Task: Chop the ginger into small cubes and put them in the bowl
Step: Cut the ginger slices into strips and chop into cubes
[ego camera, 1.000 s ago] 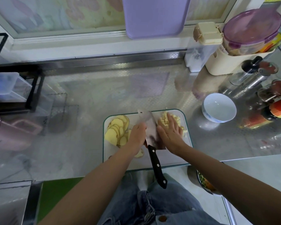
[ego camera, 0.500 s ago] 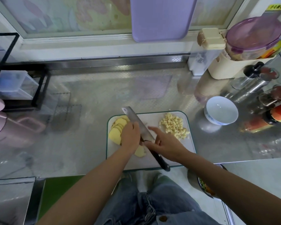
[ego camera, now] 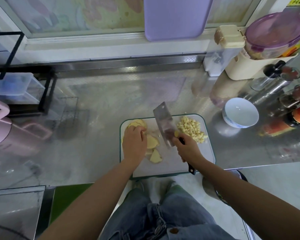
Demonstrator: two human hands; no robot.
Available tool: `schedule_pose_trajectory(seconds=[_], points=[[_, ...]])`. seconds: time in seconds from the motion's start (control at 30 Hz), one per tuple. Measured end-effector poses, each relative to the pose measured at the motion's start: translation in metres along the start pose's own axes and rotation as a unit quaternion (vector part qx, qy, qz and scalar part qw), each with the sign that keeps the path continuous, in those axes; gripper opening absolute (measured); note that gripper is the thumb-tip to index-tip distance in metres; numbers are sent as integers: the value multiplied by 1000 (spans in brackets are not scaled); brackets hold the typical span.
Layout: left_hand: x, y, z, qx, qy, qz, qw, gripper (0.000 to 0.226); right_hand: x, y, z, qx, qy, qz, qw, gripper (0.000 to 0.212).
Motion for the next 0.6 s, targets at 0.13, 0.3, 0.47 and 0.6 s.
schedule_pose_trajectory(seconds=[0.13, 0.3, 0.47, 0.6], points=[[-2, -8, 3, 45, 6, -34, 998, 22, 20, 6, 8, -58, 2, 77, 995, 29], [-4, -15, 3, 61, 1, -27, 998, 20, -2, 21, -1, -29, 88, 112, 989, 16], [-4, -16, 2, 78, -10, -51, 996, 20, -13, 19, -4, -14, 120, 98, 988, 19], [-5, -15, -1, 87, -7, -69, 994, 27, 5, 12, 7, -73, 37, 123, 989, 31]])
Point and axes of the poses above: each hand's wrist, its own z-axis away from the middle knuckle, its own x-axis out of the palm, y = z × x, the point moved 1 cm from there along -z, towards the middle knuckle, and after that the axes turned 12 degrees about y, right-handed, at the moved point
